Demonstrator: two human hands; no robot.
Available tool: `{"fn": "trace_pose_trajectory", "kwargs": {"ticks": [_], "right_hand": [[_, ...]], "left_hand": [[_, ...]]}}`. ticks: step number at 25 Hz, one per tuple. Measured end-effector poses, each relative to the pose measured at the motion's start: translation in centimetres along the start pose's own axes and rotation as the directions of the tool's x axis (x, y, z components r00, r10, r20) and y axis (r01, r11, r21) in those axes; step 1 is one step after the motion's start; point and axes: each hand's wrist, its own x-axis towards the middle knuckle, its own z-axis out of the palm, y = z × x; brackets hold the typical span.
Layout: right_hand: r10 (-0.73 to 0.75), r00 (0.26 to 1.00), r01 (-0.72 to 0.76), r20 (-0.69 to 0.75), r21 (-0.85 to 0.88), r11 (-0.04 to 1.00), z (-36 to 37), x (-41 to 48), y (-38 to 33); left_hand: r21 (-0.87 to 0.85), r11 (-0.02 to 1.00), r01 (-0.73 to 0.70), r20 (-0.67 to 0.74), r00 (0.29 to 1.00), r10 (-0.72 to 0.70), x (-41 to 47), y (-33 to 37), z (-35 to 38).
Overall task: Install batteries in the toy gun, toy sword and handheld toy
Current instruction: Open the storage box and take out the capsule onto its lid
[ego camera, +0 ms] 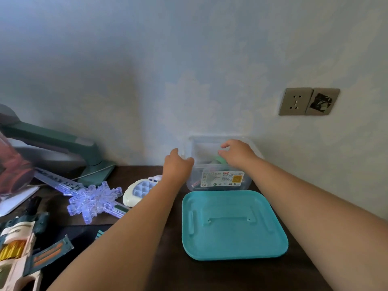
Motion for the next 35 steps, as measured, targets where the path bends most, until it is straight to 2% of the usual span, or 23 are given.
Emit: {"fn": "trace_pose_trajectory", "kwargs": {"ticks": [3,6,8,10,12,14,16,17,18,19,21,22,23,24,25,27,29,31,33,35], "right_hand": [[0.173,0.973,-0.151,0.151,-0.146,0.978,0.9,3.3,-0.5],[0.337,0.893,-0.293,0.299,-0.181,0.939,2.3,4.2,-1.8],[0.336,0.903,-0.301,0.267,-0.163,0.939,3.6,4.6,-2.0],[0.393,0.895,-0.385,0.212,-0.079,0.92,4.7,4.7,-1.9],[0.429,0.874,-0.449,0.229,0.037,0.893,5.2,4.6,-1.6],[0.388,0.898,-0.435,0.206,0.289,0.853,4.3,3.8,-1.6],[0.285,0.948,-0.312,0.144,0.613,0.726,1.7,2.0,-2.0],[0.198,0.968,-0.246,0.153,0.72,0.649,0.1,0.6,-2.3],[0.078,0.979,-0.198,0.19,0.764,0.614,-1.6,-1.1,-2.5],[-0.059,0.969,-0.15,0.238,0.764,0.627,-3.2,-2.9,-2.5],[-0.28,0.883,-0.015,0.376,0.62,0.785,-5.5,-5.9,-2.0],[-0.32,0.814,0.077,0.485,0.456,0.887,-5.9,-7.3,-1.4],[-0.295,0.75,0.182,0.592,0.244,0.952,-5.6,-8.2,-1.1],[-0.217,0.708,0.275,0.672,0.02,0.961,-4.8,-9.1,-0.6],[-0.125,0.686,0.339,0.716,-0.163,0.926,-3.5,-9.7,0.0],[0.005,0.666,0.39,0.746,-0.354,0.85,-0.5,-10.4,1.0],[0.029,0.675,0.408,0.737,-0.406,0.818,0.3,-11.3,1.0],[-0.06,0.686,0.411,0.725,-0.318,0.854,-1.9,-11.3,-0.3],[-0.163,0.76,0.332,0.629,-0.161,0.929,-5.0,-9.3,-2.0],[-0.141,0.857,0.244,0.496,-0.148,0.958,-5.5,-5.4,-2.7]], "left_hand": [[-0.034,0.998,-0.061,-0.032,0.998,0.06,-0.4,-0.3,0.9],[-0.012,0.989,-0.145,-0.109,0.984,0.143,-1.3,-1.2,1.7],[-0.015,0.981,-0.196,-0.139,0.972,0.192,-1.5,-1.9,2.0],[-0.026,0.975,-0.221,-0.168,0.962,0.214,-1.8,-2.4,2.2],[-0.016,0.967,-0.253,-0.182,0.952,0.246,-2.5,-2.7,2.0],[-0.001,0.961,-0.276,-0.164,0.948,0.272,-3.0,-3.3,2.0],[-0.002,0.965,-0.263,-0.149,0.954,0.259,-3.6,-3.6,2.2],[-0.004,0.969,-0.248,-0.15,0.958,0.245,-3.9,-3.6,2.4],[-0.007,0.974,-0.228,-0.15,0.963,0.225,-4.2,-3.3,2.7],[-0.009,0.979,-0.205,-0.151,0.968,0.201,-4.4,-3.0,2.8],[-0.023,0.987,-0.157,-0.147,0.977,0.152,-4.3,-2.4,2.8],[-0.033,0.989,-0.145,-0.142,0.98,0.139,-4.2,-2.2,2.8],[-0.04,0.989,-0.14,-0.138,0.982,0.133,-4.1,-2.2,2.7],[-0.043,0.989,-0.14,-0.133,0.982,0.133,-4.0,-2.1,2.6],[-0.043,0.989,-0.141,-0.131,0.982,0.135,-4.0,-2.1,2.5],[-0.028,0.989,-0.148,-0.126,0.982,0.143,-3.9,-2.4,2.1],[-0.006,0.987,-0.159,-0.124,0.98,0.157,-4.0,-2.6,2.0],[0.008,0.988,-0.155,-0.132,0.979,0.154,-4.0,-3.0,2.0],[0.014,0.988,-0.151,-0.136,0.979,0.152,-3.9,-3.2,1.9],[0.007,0.989,-0.148,-0.139,0.979,0.147,-3.6,-3.2,1.8]]}}
